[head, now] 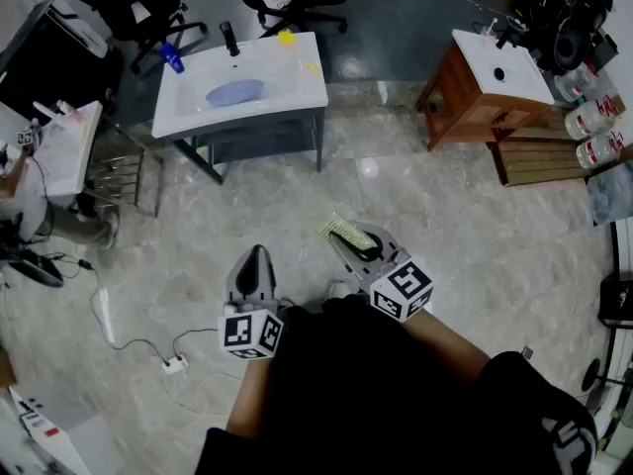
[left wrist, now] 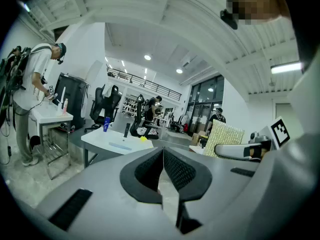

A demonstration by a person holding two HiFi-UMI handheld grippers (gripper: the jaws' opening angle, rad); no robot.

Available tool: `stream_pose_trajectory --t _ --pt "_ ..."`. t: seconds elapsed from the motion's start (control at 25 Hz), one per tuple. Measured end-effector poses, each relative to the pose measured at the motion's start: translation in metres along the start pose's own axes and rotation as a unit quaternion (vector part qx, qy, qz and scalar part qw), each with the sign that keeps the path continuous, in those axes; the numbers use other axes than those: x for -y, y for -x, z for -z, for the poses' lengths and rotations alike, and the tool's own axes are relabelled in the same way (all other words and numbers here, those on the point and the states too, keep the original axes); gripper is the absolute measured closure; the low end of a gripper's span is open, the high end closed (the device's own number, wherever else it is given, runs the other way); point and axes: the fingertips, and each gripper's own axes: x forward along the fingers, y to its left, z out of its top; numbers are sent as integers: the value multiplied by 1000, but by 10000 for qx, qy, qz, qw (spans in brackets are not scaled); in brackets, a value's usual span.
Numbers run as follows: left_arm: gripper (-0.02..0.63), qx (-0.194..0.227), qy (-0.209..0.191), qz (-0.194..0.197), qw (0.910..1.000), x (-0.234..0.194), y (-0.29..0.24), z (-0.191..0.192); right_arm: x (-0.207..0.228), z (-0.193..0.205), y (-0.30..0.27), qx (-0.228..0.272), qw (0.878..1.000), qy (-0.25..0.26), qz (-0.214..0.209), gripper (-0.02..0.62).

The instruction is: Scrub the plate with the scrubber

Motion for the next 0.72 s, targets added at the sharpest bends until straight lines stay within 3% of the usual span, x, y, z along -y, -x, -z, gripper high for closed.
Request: stream_pose_trajectory --t 0.32,0.56,0.72 --pt "601 44 -136 -238 9996 18 -7 14 15 7 8 52 9994 -137 -318 540" --pt "601 -69 232 -554 9982 4 -5 25 19 19 -8 -106 9981 -293 -523 538" --pt "601 -62 210 -618 9978 -8 -13 24 25 25 -24 -109 9978 -367 -544 538"
